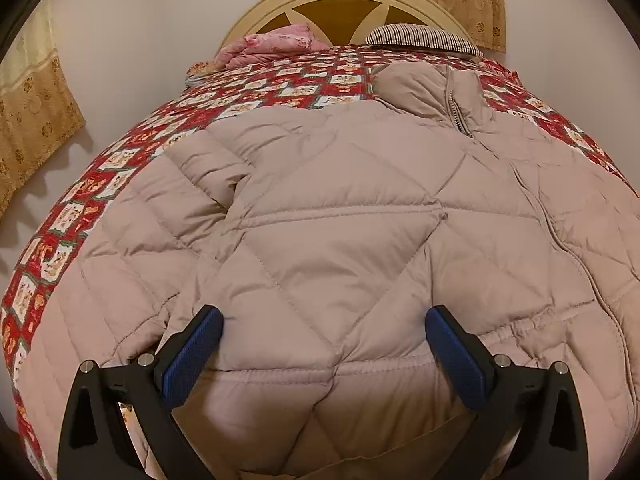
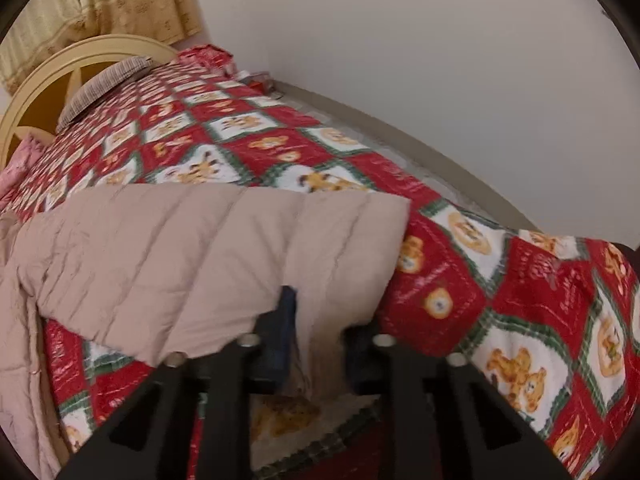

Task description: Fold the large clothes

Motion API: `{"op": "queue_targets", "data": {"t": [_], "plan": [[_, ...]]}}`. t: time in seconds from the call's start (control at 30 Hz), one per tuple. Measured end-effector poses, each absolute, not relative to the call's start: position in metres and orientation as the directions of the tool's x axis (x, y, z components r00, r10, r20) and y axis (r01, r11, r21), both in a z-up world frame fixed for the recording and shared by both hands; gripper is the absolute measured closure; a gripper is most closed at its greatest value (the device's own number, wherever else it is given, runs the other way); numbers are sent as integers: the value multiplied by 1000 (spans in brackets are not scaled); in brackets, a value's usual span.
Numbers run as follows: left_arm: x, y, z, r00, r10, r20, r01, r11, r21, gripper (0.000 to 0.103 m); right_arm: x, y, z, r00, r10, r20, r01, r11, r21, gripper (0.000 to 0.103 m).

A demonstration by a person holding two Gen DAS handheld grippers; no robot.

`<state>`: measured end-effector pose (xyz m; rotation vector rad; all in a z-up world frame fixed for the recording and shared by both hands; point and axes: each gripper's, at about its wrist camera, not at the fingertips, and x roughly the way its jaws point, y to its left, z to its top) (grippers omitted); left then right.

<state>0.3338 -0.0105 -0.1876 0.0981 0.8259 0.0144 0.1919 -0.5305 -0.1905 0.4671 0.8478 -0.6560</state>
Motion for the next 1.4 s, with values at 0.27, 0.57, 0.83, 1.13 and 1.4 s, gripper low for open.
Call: {"op": "queue_targets", "data": {"t": [0.27, 0.57, 0.83, 1.13, 1.4], "plan": [[335, -6, -189, 678, 37, -734, 23, 997, 72, 1, 206, -522, -130, 542, -428, -723, 681, 728, 79, 90], [334, -2, -189, 680, 27, -733, 21, 998, 57, 1, 251, -463, -37, 671, -492, -554, 582, 813, -17, 90], [332, 5, -190, 681, 10, -732, 14, 1000, 28, 1, 291, -376, 4, 784, -441, -436, 426, 894, -138, 91], [331, 7, -191, 682, 5, -731, 9, 1000, 15, 1, 315, -294, 23, 868, -324, -377, 266, 943, -198, 91], [331, 11, -192, 680, -10, -733, 7, 1000, -7, 1, 327, -228, 19, 905, -220, -364, 127, 957, -261, 91]]}}
